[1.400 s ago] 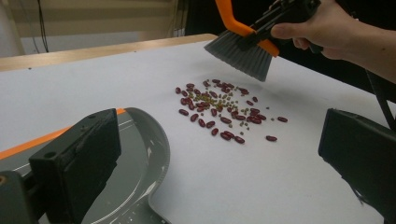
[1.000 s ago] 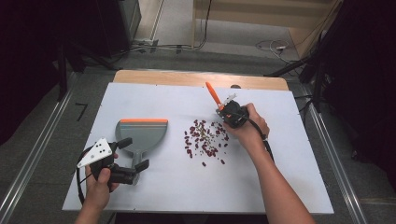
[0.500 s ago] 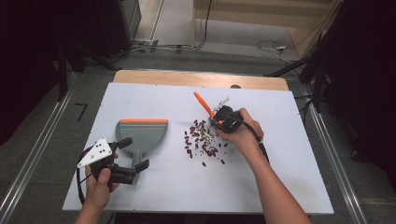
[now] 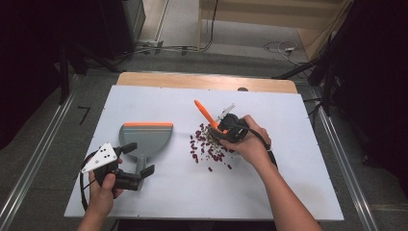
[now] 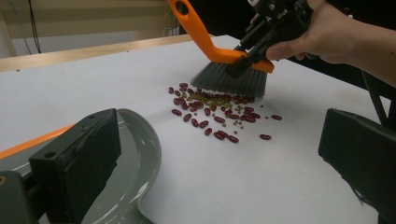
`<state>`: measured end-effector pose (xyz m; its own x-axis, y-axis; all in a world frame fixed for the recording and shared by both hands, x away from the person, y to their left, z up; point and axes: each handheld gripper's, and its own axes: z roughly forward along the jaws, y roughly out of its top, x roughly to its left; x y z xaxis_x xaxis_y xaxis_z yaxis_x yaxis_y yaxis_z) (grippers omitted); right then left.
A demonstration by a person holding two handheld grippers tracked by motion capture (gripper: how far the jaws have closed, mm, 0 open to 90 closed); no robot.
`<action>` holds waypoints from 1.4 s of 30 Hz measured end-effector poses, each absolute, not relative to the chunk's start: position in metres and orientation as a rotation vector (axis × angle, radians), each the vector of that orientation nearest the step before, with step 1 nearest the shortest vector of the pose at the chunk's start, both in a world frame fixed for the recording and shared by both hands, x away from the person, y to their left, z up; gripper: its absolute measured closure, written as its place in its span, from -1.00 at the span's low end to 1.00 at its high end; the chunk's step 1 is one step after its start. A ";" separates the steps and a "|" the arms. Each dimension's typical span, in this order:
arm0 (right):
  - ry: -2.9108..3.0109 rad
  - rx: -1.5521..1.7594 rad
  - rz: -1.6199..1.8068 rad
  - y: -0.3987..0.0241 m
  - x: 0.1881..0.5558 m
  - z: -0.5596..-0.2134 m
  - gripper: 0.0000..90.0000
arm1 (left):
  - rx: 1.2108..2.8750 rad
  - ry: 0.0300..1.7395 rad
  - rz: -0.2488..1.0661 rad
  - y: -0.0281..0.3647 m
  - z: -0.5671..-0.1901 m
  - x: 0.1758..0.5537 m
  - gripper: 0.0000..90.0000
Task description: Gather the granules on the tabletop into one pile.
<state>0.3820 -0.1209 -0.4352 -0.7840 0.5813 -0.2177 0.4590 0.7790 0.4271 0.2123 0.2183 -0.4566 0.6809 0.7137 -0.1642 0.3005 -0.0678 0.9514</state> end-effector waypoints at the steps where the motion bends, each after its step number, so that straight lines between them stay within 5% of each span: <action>1: 2.623 0.796 0.514 -0.122 0.383 -0.433 0.53 | 1.656 0.836 0.415 0.218 -0.457 0.212 -1.00; 19: 2.559 0.712 0.420 -0.087 0.433 -0.439 0.53 | 1.660 0.843 0.420 0.222 -0.457 0.212 -1.00; 42: 2.723 0.506 0.439 -0.075 0.389 -0.443 0.53 | 1.675 0.833 0.421 0.217 -0.458 0.212 -1.00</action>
<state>0.3890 -0.0752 -0.4427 -0.8802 0.3926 -0.2668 0.2889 0.8890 0.3552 0.2117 0.2169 -0.4580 0.6825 0.7149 -0.1521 0.3022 -0.0865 0.9493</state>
